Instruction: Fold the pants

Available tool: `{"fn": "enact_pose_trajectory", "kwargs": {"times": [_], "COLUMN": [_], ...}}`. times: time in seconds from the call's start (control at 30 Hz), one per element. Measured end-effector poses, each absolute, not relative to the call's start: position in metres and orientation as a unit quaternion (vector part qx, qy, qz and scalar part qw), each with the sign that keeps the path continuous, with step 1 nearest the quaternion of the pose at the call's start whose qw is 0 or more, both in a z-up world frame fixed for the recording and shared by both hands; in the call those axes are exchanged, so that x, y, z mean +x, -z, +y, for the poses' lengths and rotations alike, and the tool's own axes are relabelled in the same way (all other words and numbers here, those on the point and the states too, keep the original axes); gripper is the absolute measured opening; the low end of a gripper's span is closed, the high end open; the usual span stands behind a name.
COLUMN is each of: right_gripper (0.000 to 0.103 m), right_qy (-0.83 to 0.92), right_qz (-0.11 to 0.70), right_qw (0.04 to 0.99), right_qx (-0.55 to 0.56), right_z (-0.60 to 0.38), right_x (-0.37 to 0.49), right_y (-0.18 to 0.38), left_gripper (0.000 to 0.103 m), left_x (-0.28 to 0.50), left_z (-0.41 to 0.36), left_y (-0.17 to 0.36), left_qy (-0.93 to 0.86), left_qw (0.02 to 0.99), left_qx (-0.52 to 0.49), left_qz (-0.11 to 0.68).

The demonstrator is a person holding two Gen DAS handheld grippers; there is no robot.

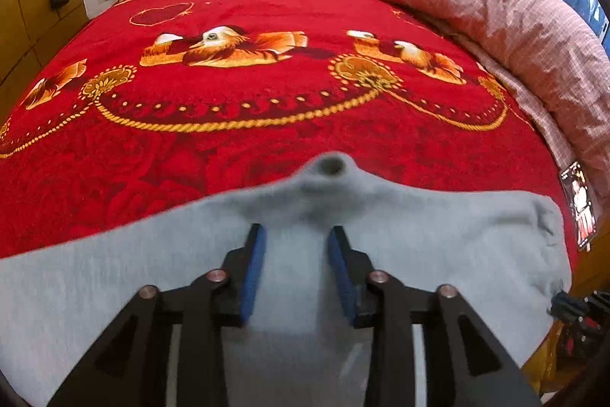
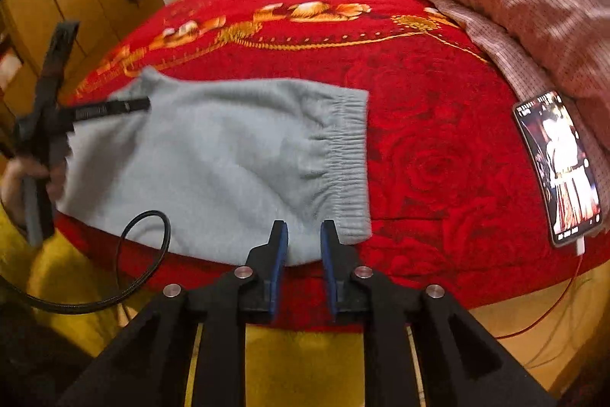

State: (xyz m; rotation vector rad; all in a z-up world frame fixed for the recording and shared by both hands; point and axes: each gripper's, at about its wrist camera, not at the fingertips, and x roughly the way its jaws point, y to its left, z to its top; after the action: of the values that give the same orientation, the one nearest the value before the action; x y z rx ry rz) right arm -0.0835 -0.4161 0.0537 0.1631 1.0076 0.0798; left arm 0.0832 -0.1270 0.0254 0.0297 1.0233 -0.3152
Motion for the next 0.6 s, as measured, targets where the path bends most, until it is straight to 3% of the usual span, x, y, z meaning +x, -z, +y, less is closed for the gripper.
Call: {"fn": "enact_pose_trajectory", "kwargs": {"times": [0.23, 0.6], "right_gripper": [0.024, 0.024], "right_qy": [-0.001, -0.107], "right_qz": [0.476, 0.413], "right_qw": [0.876, 0.900], "right_qx": [0.080, 0.086], "right_z": [-0.452, -0.501], "right_x": [-0.102, -0.140], "right_y": [-0.054, -0.076], "left_gripper": [0.049, 0.050], "left_x": [0.037, -0.033], "left_z": [-0.179, -0.287], "left_y": [-0.041, -0.046], "left_qy": [0.234, 0.374], "left_qw": [0.847, 0.795], "left_qx": [0.029, 0.112], "left_qz": [0.477, 0.465]}}
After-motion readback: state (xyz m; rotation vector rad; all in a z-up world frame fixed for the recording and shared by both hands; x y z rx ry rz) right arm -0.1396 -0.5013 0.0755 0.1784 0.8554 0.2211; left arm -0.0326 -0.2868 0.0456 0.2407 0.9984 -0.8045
